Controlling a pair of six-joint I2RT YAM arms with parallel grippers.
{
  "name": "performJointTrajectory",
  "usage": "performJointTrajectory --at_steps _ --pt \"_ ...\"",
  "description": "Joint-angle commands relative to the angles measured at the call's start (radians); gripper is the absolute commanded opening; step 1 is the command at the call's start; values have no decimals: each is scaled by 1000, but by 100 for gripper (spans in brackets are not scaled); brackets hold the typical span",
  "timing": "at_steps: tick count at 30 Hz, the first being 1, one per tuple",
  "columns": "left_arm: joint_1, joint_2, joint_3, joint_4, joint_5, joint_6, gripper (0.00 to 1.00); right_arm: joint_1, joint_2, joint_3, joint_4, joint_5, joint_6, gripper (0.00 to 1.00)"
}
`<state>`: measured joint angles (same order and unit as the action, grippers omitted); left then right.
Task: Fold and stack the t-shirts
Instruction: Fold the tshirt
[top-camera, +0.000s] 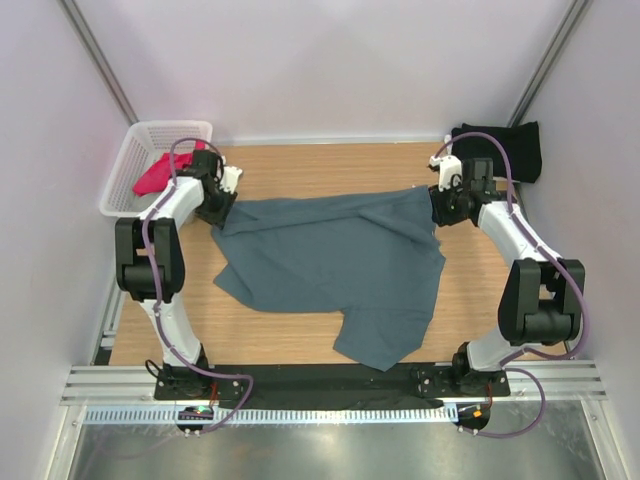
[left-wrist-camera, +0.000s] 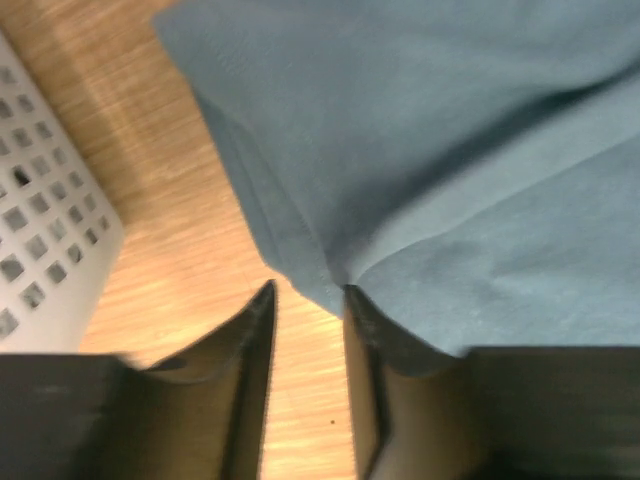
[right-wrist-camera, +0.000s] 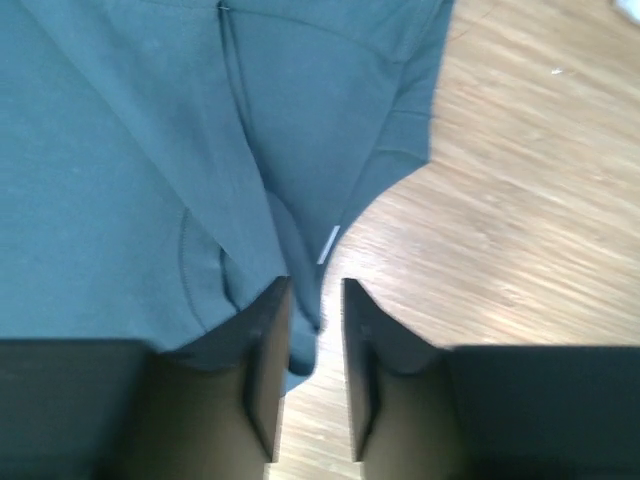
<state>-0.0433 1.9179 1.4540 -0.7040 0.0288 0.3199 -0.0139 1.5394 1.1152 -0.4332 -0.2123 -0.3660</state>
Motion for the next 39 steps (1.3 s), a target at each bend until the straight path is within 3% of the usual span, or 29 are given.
performJointTrajectory --at_steps 1,4,9,18,23,29,39 --pt "11 -36 39 -15 -84 -57 40 5 4 106 -67 -73 -10 38" --pt "10 -95 48 -18 -67 -85 51 5 -7 170 -110 -99 -8 40" --pt "-1 -135 101 -38 9 -91 54 5 40 244 -130 -162 7 40" --pt "-46 27 309 -238 201 -107 57 14 321 402 -113 -326 82 40" --pt "-66 66 318 -267 148 -159 55 49 435 509 -151 -334 59 40" --pt "-59 1 200 -223 73 -124 55 58 498 540 -144 -355 61 40" --pt "-55 7 166 -213 25 -108 55 107 577 574 -147 -355 55 40"
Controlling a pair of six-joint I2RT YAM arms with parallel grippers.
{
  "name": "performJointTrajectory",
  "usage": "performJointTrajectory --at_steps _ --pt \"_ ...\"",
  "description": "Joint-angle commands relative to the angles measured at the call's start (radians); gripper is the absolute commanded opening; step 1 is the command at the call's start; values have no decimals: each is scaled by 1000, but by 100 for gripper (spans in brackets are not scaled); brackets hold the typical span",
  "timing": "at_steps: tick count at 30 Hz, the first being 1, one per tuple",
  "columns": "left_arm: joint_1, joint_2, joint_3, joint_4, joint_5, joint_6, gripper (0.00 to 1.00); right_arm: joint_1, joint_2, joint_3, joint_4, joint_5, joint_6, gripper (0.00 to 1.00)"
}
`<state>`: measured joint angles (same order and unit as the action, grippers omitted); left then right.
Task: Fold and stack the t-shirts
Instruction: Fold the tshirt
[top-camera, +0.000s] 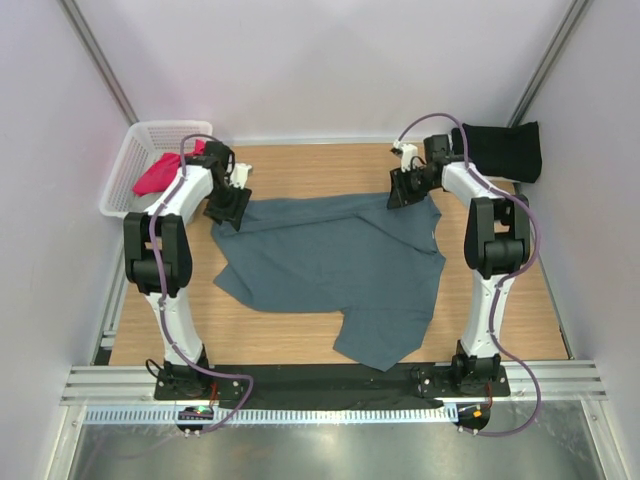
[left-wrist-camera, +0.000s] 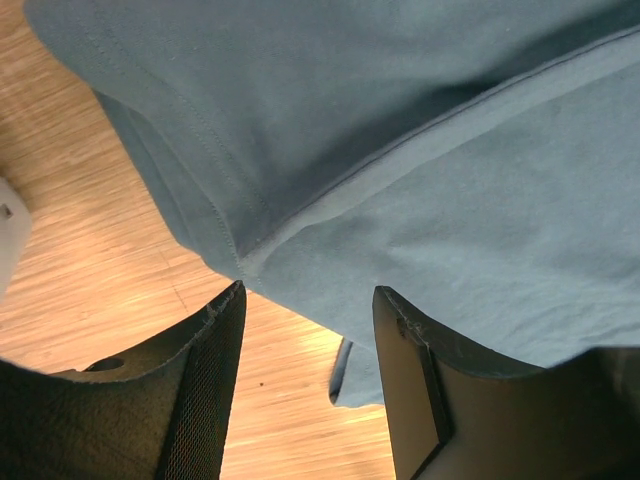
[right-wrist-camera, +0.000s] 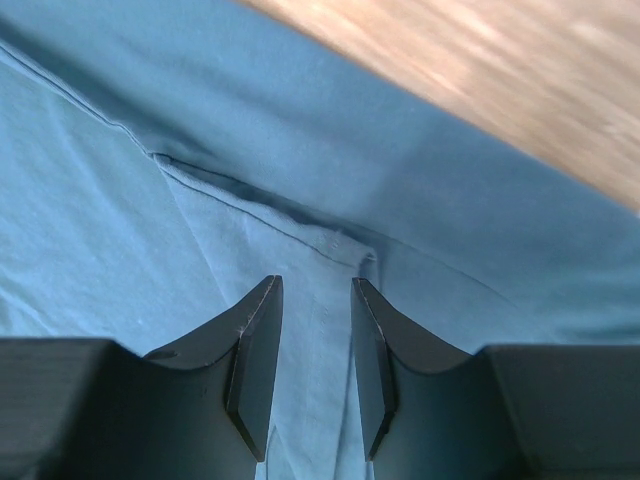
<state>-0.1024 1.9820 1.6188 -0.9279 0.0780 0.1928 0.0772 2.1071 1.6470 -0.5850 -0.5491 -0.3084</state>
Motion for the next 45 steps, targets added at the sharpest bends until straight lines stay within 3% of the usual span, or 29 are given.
performJointTrajectory --at_steps 1,24,32,41,45 --pt "4 -57 3 17 -30 23 55 18 13 43 5 -15 -3 40" --pt "7 9 -23 38 -63 68 49 18 57 50 -1 31 -31 40" --pt "7 31 -13 34 -64 73 37 27 67 45 -1 31 -40 38" --pt "6 24 -20 35 -58 69 21 39 60 37 1 28 -54 20" --pt "7 20 -22 37 -57 73 8 41 39 16 1 28 -61 3"
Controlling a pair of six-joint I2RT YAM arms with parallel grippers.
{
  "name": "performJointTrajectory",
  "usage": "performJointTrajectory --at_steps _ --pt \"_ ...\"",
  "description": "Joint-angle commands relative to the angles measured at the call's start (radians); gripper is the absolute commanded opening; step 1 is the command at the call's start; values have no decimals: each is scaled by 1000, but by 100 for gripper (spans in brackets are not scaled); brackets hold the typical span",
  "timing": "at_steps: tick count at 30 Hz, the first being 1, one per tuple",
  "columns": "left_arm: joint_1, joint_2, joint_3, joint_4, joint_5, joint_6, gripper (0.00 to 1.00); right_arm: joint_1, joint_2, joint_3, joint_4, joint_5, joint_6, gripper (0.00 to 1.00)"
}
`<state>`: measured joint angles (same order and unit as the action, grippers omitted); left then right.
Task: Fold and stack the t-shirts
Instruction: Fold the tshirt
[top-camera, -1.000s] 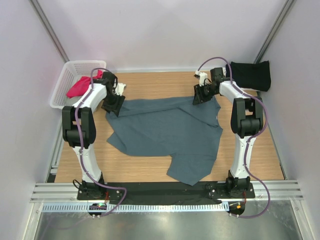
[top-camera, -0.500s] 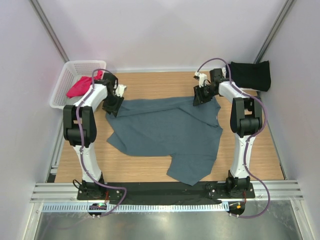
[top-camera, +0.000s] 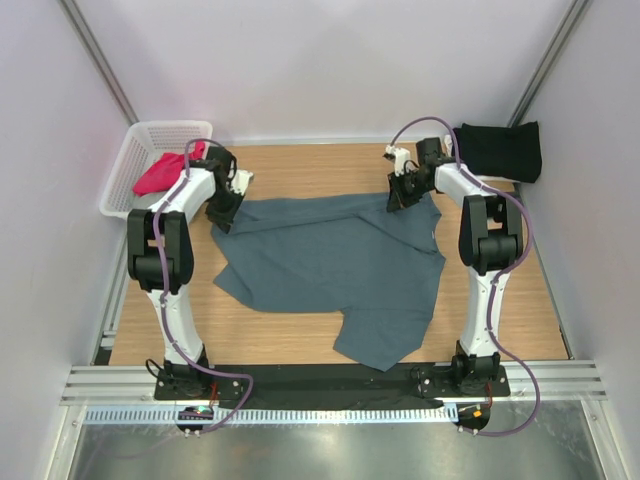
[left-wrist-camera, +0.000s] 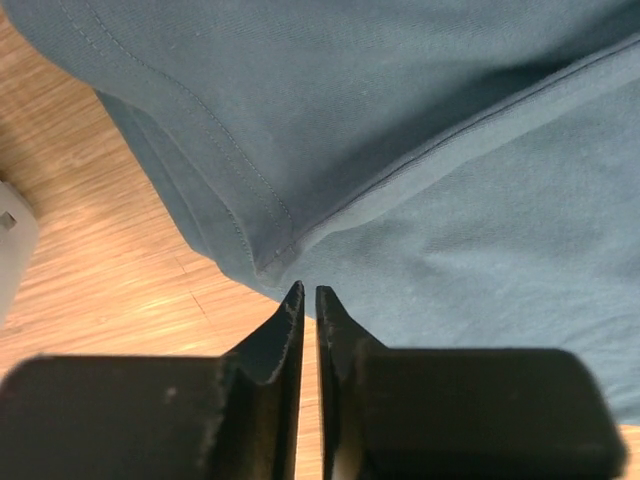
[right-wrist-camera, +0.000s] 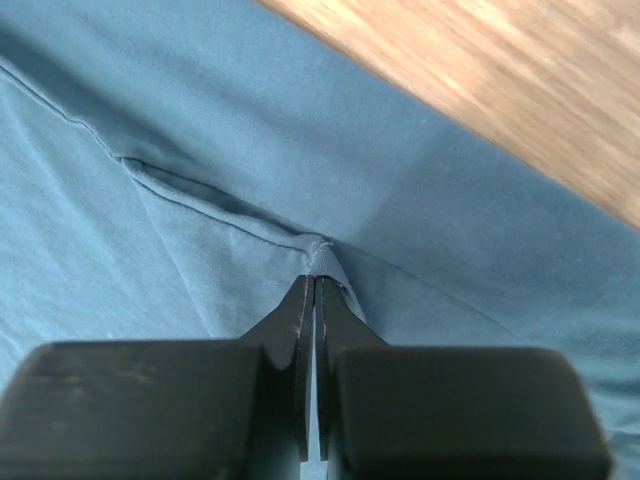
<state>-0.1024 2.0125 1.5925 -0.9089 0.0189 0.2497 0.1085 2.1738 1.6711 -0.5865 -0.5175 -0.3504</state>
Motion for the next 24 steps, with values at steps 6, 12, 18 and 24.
performJointTrajectory --at_steps 6,12,18,24 --pt "6 -23 -19 41 9 22 0 11 -107 -69 -6 -10 -19 1" --pt "7 -31 -28 57 -7 7 25 33 -222 -161 -19 -16 -16 1" --pt "7 -52 -55 91 -11 -6 36 102 -360 -279 -39 -19 -16 1" --pt "6 -47 -51 107 -7 -17 36 178 -468 -398 -30 -44 33 2"
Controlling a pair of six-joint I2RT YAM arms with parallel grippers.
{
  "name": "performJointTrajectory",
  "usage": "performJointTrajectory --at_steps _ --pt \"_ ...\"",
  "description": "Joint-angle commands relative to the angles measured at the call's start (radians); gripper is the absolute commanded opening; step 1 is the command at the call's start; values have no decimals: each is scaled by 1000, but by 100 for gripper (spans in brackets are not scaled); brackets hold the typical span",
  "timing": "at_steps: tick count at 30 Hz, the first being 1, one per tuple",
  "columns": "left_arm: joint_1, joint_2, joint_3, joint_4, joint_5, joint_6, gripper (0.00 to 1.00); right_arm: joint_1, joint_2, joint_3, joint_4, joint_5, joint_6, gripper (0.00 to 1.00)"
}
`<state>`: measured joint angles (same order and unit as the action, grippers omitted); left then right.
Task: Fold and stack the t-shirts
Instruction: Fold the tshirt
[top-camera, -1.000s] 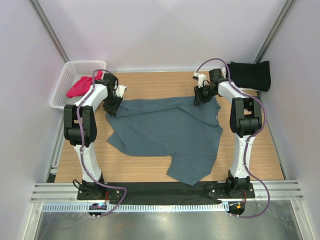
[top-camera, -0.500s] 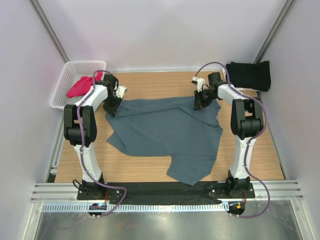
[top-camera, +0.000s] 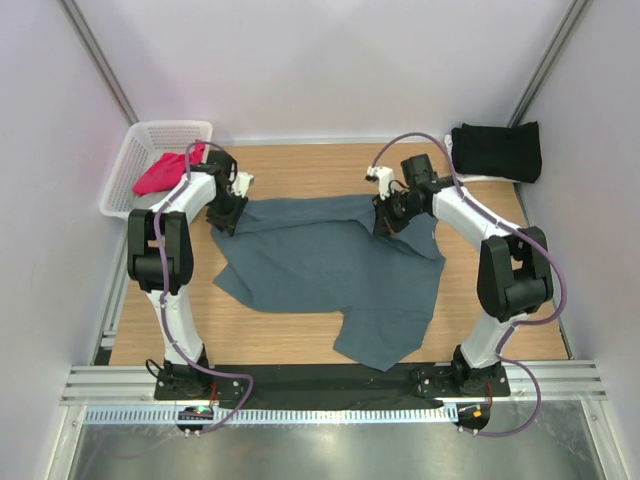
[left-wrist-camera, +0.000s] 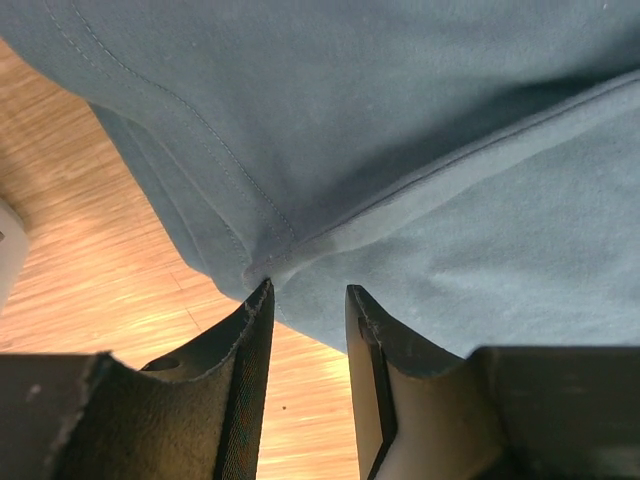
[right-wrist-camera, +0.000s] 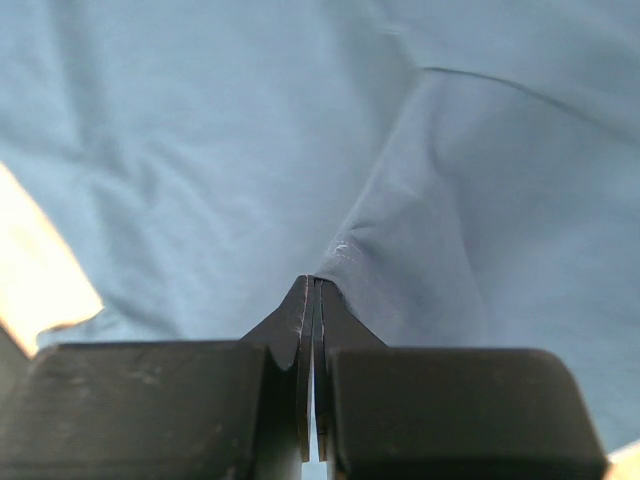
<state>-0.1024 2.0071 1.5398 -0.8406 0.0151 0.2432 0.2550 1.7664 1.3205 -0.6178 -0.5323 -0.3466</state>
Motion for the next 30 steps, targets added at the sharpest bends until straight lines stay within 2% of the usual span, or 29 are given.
performJointTrajectory --at_steps 1,5,8,11,20,30 --pt "6 -41 5 40 -4 -12 37 36 -70 -56 -3 -32 31 2" --pt "6 -47 5 44 -33 -10 37 40 -108 -60 -2 -35 37 3" --pt "6 -48 -1 49 -46 -12 39 35 -120 -35 13 12 50 28" --pt "7 -45 2 54 -52 -28 43 17 -110 2 27 22 57 34" --pt "7 16 103 -12 -52 -59 42 -77 -10 62 102 90 96 35" --pt "7 53 111 -54 -18 -71 41 -198 153 189 112 111 75 35"
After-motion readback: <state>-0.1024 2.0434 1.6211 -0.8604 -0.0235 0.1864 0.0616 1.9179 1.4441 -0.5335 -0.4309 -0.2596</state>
